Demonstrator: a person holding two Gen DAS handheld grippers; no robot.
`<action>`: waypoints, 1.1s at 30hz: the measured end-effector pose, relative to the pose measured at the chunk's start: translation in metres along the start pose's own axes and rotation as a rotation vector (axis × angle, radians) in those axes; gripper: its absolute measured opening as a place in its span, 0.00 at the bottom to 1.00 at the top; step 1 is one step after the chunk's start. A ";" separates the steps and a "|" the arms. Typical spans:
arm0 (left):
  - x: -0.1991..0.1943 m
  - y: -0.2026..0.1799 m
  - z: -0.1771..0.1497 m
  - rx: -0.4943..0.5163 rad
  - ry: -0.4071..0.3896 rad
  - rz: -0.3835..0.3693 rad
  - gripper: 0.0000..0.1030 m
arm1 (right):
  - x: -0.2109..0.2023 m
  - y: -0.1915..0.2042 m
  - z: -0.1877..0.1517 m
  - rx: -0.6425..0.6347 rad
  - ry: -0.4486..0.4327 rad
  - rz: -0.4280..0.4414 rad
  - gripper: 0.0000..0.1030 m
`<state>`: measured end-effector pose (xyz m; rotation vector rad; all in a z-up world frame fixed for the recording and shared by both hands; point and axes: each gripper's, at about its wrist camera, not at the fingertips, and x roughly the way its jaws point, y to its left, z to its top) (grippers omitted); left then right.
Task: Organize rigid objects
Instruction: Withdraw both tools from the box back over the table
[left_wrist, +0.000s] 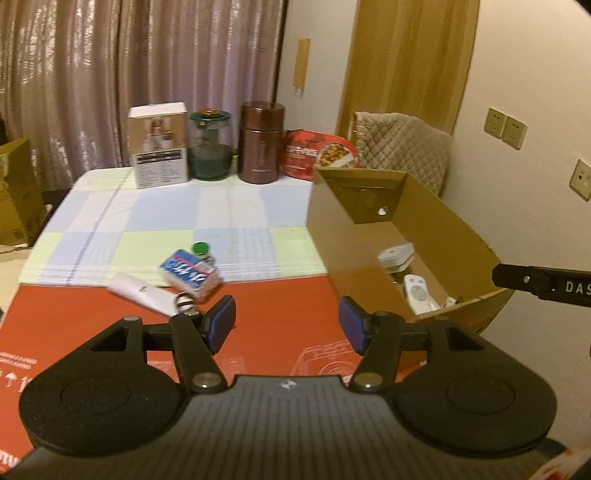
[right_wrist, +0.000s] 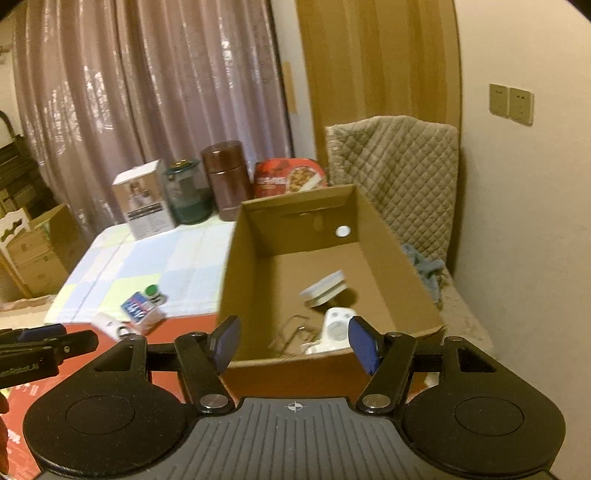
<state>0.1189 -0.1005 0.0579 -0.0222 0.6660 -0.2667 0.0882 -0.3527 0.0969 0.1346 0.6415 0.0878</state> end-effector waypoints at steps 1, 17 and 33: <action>-0.005 0.005 -0.002 -0.005 -0.002 0.008 0.56 | -0.002 0.006 -0.001 -0.005 0.001 0.005 0.60; -0.060 0.082 -0.032 -0.056 -0.015 0.149 0.62 | -0.007 0.077 -0.026 -0.087 0.034 0.096 0.60; -0.053 0.118 -0.044 -0.089 0.012 0.187 0.63 | 0.018 0.111 -0.046 -0.133 0.077 0.151 0.60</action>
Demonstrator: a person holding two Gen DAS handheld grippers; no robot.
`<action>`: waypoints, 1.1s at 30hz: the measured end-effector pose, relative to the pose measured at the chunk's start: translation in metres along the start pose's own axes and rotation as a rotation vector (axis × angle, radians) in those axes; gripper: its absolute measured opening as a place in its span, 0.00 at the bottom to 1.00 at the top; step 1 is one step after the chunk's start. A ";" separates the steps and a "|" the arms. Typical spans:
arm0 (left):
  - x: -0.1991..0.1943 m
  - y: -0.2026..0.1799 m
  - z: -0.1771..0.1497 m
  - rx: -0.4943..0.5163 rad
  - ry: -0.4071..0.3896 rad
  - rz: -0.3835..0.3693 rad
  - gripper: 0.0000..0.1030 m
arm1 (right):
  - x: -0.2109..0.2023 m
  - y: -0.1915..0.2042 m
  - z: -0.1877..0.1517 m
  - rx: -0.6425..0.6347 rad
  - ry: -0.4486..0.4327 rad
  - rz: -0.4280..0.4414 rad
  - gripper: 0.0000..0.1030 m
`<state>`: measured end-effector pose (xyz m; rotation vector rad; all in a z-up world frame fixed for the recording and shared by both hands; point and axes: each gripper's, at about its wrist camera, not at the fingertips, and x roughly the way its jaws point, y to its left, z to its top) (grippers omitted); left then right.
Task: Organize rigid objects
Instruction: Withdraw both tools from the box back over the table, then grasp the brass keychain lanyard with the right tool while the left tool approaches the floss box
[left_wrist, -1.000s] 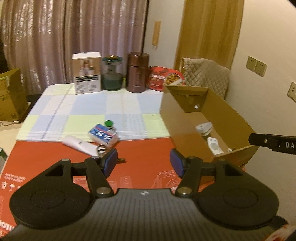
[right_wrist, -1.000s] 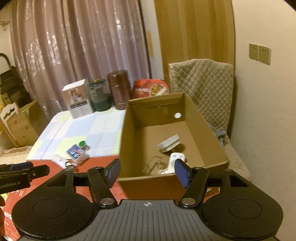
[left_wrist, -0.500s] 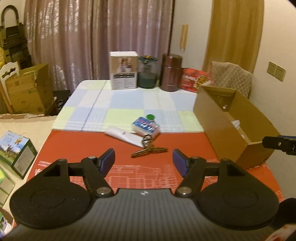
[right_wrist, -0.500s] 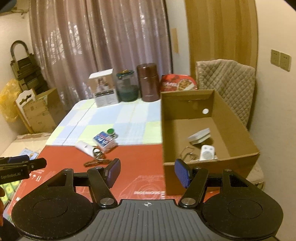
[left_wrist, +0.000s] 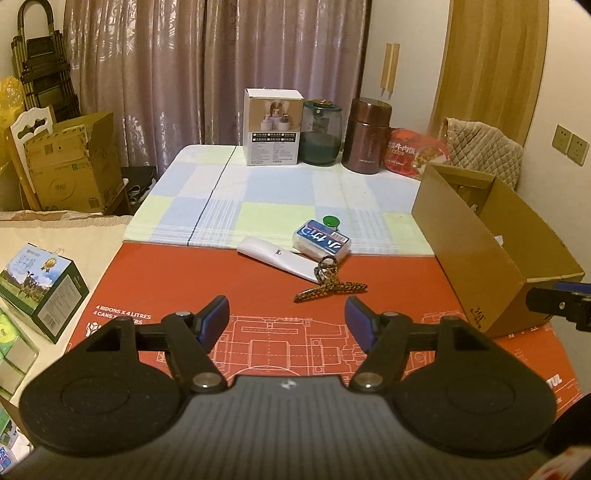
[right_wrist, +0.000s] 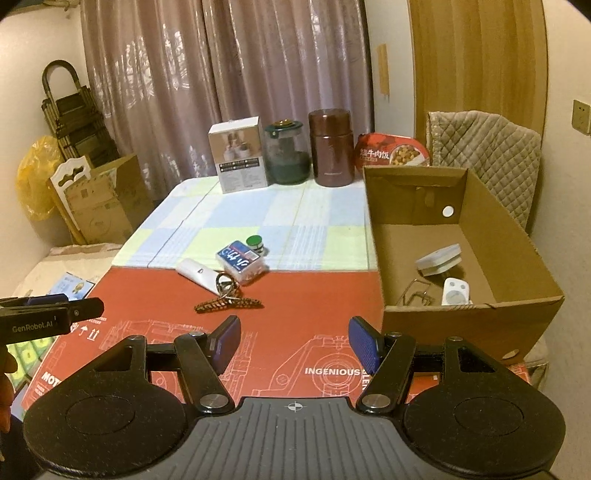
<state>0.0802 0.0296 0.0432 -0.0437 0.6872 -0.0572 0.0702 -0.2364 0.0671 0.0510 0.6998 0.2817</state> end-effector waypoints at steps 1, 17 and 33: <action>0.001 0.001 0.000 0.002 0.003 0.001 0.63 | 0.002 0.001 -0.001 -0.001 0.004 0.001 0.60; 0.043 0.023 0.002 0.014 0.049 0.019 0.64 | 0.053 0.025 0.001 -0.039 0.049 0.041 0.60; 0.139 0.050 0.022 0.074 0.076 0.051 0.74 | 0.156 0.044 0.009 -0.052 0.062 0.120 0.60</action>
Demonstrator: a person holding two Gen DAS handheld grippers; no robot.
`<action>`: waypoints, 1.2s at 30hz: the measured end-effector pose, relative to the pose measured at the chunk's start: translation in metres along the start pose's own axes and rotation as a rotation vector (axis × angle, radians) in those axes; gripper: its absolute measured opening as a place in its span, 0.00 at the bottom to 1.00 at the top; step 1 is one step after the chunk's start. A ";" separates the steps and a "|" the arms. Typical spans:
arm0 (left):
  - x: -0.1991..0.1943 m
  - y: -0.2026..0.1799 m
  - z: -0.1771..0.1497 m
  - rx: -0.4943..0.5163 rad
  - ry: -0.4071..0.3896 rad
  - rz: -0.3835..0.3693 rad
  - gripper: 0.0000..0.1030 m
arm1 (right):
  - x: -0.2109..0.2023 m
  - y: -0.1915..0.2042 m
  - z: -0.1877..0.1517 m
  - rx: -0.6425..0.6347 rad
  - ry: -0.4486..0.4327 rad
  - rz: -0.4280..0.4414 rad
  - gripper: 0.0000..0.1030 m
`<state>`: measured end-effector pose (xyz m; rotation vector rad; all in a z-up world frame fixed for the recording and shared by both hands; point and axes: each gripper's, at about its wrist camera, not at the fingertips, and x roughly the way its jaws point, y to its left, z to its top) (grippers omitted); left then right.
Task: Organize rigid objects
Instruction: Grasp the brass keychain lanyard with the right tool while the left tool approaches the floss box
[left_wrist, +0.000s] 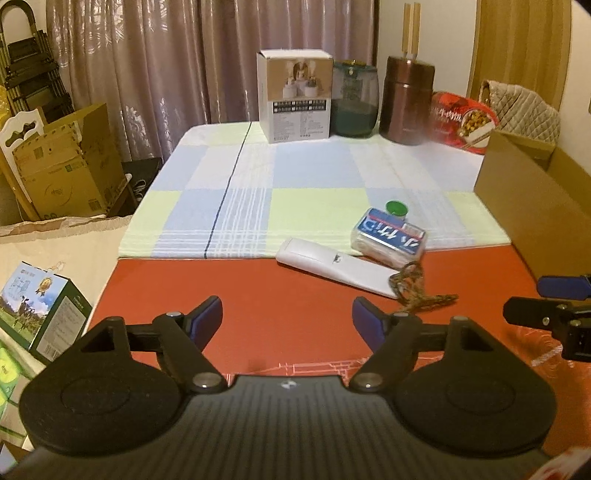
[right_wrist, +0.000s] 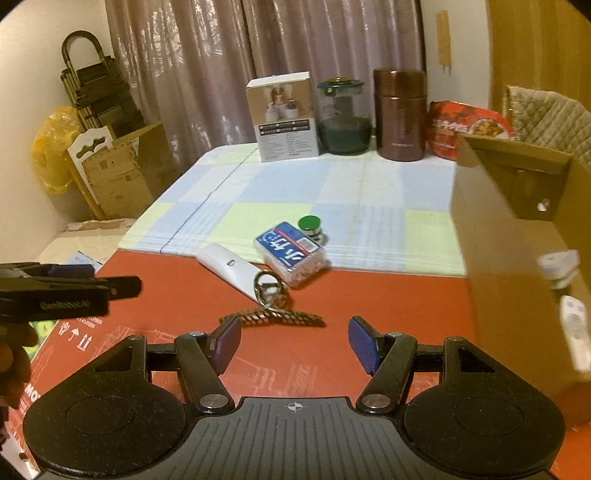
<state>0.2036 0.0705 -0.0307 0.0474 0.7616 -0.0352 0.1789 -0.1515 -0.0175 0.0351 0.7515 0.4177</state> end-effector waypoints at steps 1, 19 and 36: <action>0.006 0.002 -0.001 0.001 0.002 0.003 0.74 | 0.007 0.001 0.001 -0.004 -0.002 0.006 0.60; 0.072 0.012 0.005 -0.036 0.067 -0.036 0.81 | 0.107 0.004 0.009 -0.039 0.065 0.043 0.47; 0.078 0.010 0.001 -0.037 0.075 -0.080 0.81 | 0.109 -0.009 0.014 -0.038 0.084 -0.048 0.21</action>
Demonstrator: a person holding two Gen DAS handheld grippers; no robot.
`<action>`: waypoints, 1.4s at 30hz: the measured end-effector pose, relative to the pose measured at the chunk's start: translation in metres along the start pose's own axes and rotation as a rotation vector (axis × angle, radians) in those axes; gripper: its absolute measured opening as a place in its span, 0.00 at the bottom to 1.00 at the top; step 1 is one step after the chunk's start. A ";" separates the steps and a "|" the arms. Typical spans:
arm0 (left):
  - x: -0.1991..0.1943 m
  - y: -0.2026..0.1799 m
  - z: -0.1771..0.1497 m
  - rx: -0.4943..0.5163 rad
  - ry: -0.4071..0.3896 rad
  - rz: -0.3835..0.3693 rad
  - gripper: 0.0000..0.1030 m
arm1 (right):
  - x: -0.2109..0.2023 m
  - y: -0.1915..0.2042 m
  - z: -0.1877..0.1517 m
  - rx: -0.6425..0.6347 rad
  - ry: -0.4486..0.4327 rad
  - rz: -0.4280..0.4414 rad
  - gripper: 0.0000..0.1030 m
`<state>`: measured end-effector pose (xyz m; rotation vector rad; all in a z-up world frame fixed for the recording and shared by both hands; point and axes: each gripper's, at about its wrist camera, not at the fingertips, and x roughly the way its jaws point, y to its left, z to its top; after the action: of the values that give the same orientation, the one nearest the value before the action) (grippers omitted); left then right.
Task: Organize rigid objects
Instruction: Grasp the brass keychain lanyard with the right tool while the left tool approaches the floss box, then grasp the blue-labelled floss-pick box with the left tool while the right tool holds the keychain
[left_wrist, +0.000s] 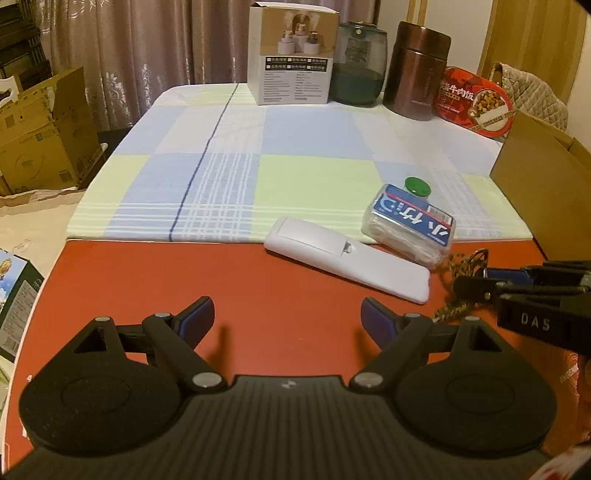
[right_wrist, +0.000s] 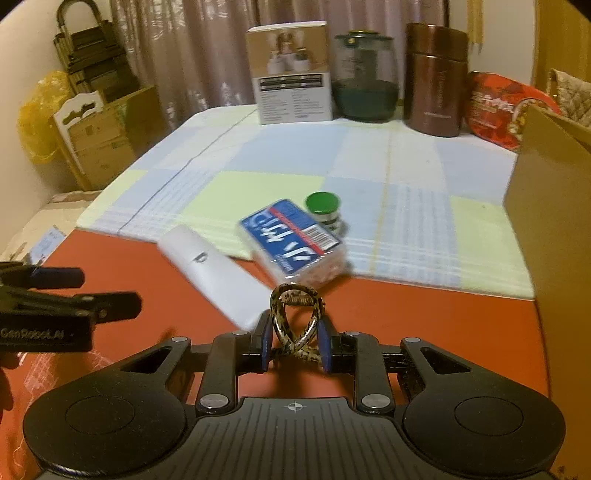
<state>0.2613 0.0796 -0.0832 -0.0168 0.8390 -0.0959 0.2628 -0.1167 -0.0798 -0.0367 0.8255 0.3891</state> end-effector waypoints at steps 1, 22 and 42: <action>0.000 -0.001 0.000 -0.001 -0.003 -0.007 0.81 | 0.000 -0.002 0.001 0.004 0.000 -0.007 0.21; 0.026 -0.033 0.015 0.085 -0.040 -0.129 0.81 | -0.023 -0.032 0.008 0.044 -0.016 -0.049 0.21; 0.073 -0.081 0.045 0.367 -0.070 -0.263 0.92 | -0.035 -0.051 0.002 0.088 -0.018 -0.136 0.21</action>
<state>0.3370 -0.0089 -0.1030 0.2143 0.7361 -0.4930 0.2611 -0.1752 -0.0589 -0.0075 0.8163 0.2243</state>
